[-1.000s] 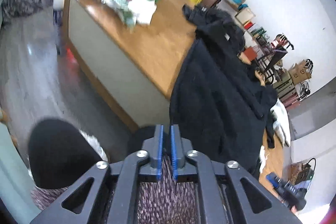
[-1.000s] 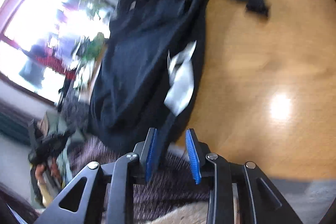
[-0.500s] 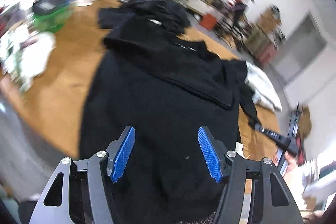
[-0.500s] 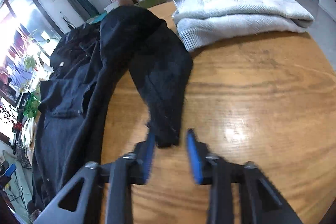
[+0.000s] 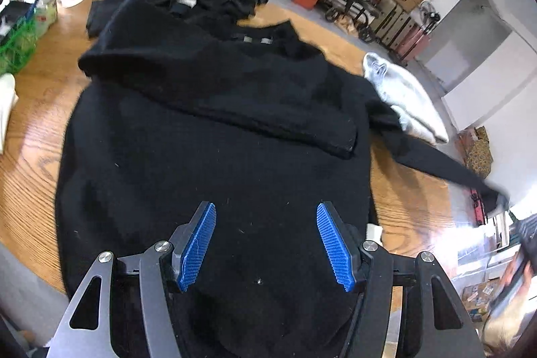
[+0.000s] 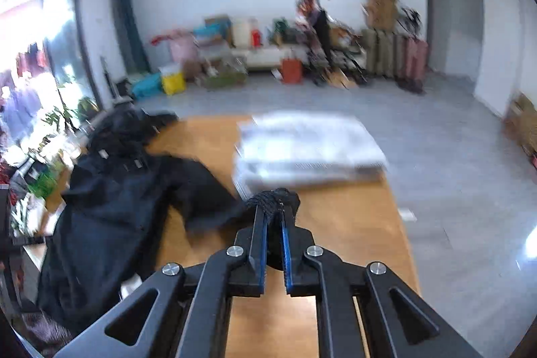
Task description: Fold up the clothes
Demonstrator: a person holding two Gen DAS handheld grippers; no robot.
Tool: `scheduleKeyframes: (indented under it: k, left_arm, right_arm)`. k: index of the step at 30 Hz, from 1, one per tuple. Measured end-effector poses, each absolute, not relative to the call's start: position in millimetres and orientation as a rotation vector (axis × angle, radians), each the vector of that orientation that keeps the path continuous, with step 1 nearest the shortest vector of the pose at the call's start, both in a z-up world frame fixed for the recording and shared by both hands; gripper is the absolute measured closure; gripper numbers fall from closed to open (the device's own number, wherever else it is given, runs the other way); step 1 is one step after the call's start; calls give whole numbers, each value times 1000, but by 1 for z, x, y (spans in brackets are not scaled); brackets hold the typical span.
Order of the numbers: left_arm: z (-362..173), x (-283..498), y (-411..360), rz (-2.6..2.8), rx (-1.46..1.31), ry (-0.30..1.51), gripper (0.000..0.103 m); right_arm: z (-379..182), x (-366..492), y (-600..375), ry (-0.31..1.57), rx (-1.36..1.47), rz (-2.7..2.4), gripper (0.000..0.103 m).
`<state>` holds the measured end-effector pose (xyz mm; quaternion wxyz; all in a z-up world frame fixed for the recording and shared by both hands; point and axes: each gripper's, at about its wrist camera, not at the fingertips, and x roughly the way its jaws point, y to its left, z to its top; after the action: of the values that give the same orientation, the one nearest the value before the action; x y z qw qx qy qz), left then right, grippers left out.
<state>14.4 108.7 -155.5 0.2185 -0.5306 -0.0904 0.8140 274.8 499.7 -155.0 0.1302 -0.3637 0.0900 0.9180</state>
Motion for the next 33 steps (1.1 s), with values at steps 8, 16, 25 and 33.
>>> scheduleKeyframes:
  k: [8,16,25,33]
  left_arm:
    - [-140,5,181,2136,-1367,-48,39]
    - [-152,-6,202,2186,-1401,39,39]
    - [-164,-23,173,2380,-1408,144,39]
    - [-165,-59,148,2507,-1411,166,39]
  right_arm:
    - [-213,322,557,558,-1099,2370,94]
    - [-182,345,598,643,-906,2288,94]
    - [-256,341,587,1248,-1091,2228,71]
    - [-276,339,602,1248,-1071,2027,60]
